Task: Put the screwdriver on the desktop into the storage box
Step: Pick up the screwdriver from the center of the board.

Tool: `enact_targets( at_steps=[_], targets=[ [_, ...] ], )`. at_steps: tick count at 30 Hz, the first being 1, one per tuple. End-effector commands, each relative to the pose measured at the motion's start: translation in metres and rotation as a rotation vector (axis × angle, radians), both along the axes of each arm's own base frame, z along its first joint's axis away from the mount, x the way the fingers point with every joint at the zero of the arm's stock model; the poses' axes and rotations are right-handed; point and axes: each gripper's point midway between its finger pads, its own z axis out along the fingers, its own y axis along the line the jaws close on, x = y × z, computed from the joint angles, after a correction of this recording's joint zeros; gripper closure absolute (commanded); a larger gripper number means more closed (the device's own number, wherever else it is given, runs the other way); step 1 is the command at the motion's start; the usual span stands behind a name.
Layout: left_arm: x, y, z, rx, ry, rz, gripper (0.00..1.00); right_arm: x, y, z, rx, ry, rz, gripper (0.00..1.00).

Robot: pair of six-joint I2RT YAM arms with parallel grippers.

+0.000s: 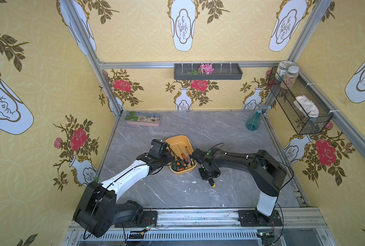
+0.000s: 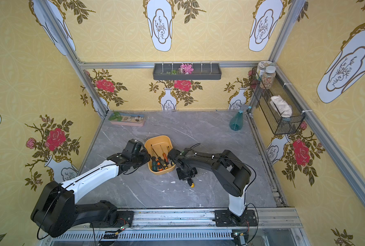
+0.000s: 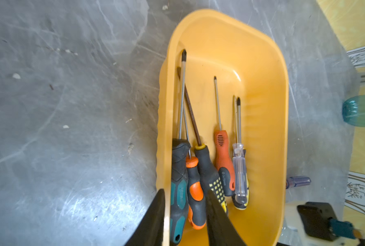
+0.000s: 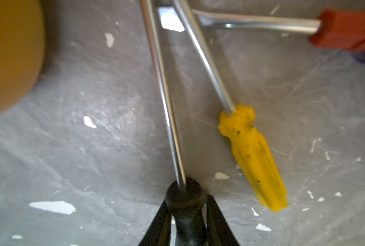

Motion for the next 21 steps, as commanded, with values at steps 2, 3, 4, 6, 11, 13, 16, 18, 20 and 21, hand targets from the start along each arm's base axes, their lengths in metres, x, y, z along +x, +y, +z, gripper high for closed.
enact_targets(
  at_steps=[2, 3, 4, 6, 11, 13, 16, 18, 20, 21],
  targets=[
    [0.007, 0.01, 0.012, -0.007, -0.046, 0.092, 0.64, -0.003, -0.002, -0.01, -0.015, 0.006, 0.016, 0.79],
    [0.008, 0.011, 0.015, -0.014, -0.054, 0.104, 0.64, -0.007, -0.003, -0.01, -0.015, 0.013, 0.016, 0.81],
    [0.009, 0.011, 0.017, -0.019, -0.062, 0.114, 0.64, -0.009, -0.002, -0.01, -0.014, 0.016, 0.019, 0.83],
    [0.01, 0.012, 0.021, -0.031, -0.075, 0.131, 0.64, -0.016, -0.003, -0.01, -0.015, 0.024, 0.022, 0.87],
    [0.015, 0.013, 0.028, -0.049, -0.098, 0.159, 0.63, -0.035, -0.004, -0.004, -0.016, 0.046, 0.029, 0.9],
    [0.017, 0.013, 0.031, -0.055, -0.107, 0.168, 0.63, -0.044, -0.005, 0.0, -0.005, 0.057, 0.029, 0.91],
    [0.018, 0.014, 0.032, -0.062, -0.113, 0.181, 0.62, -0.059, -0.004, 0.007, 0.02, 0.074, 0.039, 0.91],
    [0.019, 0.013, 0.032, -0.071, -0.113, 0.188, 0.62, -0.067, -0.006, 0.013, 0.028, 0.083, 0.05, 0.91],
    [0.019, 0.013, 0.031, -0.079, -0.112, 0.197, 0.62, -0.071, -0.009, 0.021, 0.03, 0.082, 0.054, 0.92],
    [0.019, 0.013, 0.031, -0.082, -0.112, 0.199, 0.61, -0.073, -0.011, 0.025, 0.034, 0.08, 0.049, 0.92]
  ],
)
